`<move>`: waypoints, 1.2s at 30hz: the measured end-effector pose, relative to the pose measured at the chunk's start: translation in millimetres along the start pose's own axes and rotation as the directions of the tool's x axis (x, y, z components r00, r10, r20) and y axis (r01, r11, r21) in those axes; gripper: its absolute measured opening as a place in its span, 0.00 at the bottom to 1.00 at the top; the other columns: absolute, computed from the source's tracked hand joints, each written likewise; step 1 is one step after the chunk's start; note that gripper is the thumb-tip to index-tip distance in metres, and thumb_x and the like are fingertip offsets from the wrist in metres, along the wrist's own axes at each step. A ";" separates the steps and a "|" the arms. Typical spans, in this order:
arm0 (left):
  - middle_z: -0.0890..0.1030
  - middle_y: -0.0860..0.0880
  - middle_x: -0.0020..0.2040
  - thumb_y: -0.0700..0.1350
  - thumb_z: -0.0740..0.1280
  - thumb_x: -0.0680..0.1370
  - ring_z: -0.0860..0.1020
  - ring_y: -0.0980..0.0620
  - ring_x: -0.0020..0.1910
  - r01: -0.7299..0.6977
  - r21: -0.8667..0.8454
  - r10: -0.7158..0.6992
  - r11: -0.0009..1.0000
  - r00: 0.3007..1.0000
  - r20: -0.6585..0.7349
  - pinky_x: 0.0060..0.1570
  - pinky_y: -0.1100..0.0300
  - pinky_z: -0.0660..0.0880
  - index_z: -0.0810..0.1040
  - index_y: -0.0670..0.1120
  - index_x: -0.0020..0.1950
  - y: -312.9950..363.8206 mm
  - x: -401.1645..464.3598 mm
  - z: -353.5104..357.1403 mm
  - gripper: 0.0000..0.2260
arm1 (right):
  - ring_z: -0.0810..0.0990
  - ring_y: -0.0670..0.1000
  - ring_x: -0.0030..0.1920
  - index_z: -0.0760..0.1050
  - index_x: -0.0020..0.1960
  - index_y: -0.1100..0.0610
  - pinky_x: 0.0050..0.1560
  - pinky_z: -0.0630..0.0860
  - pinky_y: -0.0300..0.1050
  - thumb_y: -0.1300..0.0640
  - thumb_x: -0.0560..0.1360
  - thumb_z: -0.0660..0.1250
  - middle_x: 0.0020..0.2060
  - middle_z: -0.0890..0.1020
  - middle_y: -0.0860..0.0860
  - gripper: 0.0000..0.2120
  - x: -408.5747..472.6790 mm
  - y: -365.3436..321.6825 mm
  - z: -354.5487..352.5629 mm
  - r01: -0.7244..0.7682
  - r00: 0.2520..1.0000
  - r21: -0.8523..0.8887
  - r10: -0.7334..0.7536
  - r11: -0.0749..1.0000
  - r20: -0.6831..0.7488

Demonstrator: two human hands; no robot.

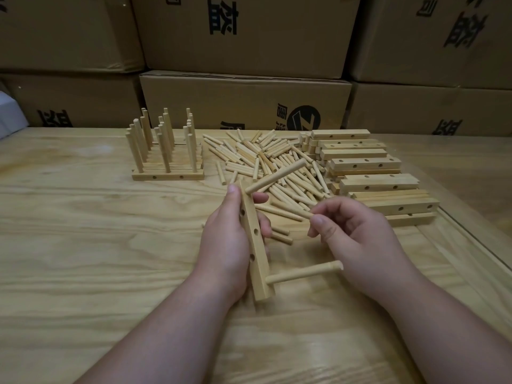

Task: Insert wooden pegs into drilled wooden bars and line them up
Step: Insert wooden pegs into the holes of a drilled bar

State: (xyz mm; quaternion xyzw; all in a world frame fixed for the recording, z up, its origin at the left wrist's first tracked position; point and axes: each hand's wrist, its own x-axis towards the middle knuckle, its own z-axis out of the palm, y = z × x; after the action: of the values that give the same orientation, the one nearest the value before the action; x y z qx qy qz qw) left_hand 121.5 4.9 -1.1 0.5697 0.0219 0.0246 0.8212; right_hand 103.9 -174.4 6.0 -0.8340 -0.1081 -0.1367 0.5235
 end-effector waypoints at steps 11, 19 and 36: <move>0.76 0.49 0.32 0.62 0.55 0.84 0.71 0.53 0.25 0.019 -0.009 -0.019 1.000 1.000 0.004 0.23 0.59 0.70 0.84 0.52 0.40 -0.1 0.9 -0.7 0.24 | 0.77 0.41 0.37 0.82 0.44 0.45 0.36 0.73 0.31 0.59 0.74 0.73 0.37 0.81 0.40 0.08 -6.0 -11.6 0.1 0.135 0.989 -0.005 -0.135 0.991 0.067; 0.77 0.51 0.31 0.64 0.55 0.83 0.72 0.54 0.25 0.053 -0.025 -0.054 0.998 0.998 -0.042 0.25 0.59 0.70 0.84 0.55 0.37 1.4 0.8 -0.9 0.26 | 0.77 0.43 0.39 0.82 0.45 0.50 0.40 0.74 0.31 0.60 0.74 0.74 0.40 0.81 0.44 0.06 -7.8 -18.8 -2.0 0.150 0.984 -0.033 -0.146 0.988 0.098; 0.78 0.52 0.34 0.61 0.53 0.83 0.74 0.55 0.28 -0.016 0.211 0.013 0.977 1.000 0.018 0.26 0.59 0.72 0.82 0.57 0.40 -0.3 -0.8 -1.6 0.22 | 0.72 0.47 0.31 0.85 0.41 0.48 0.29 0.70 0.37 0.47 0.63 0.75 0.30 0.79 0.58 0.08 -7.6 -18.1 -7.3 -0.057 0.991 0.168 0.035 0.984 0.132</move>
State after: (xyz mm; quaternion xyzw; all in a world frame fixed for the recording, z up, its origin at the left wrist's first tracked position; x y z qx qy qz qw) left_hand 120.6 6.2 -2.0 0.6539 0.0134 0.0235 0.7561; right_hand 90.1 -173.6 21.8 -0.7953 -0.1337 -0.0606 0.5882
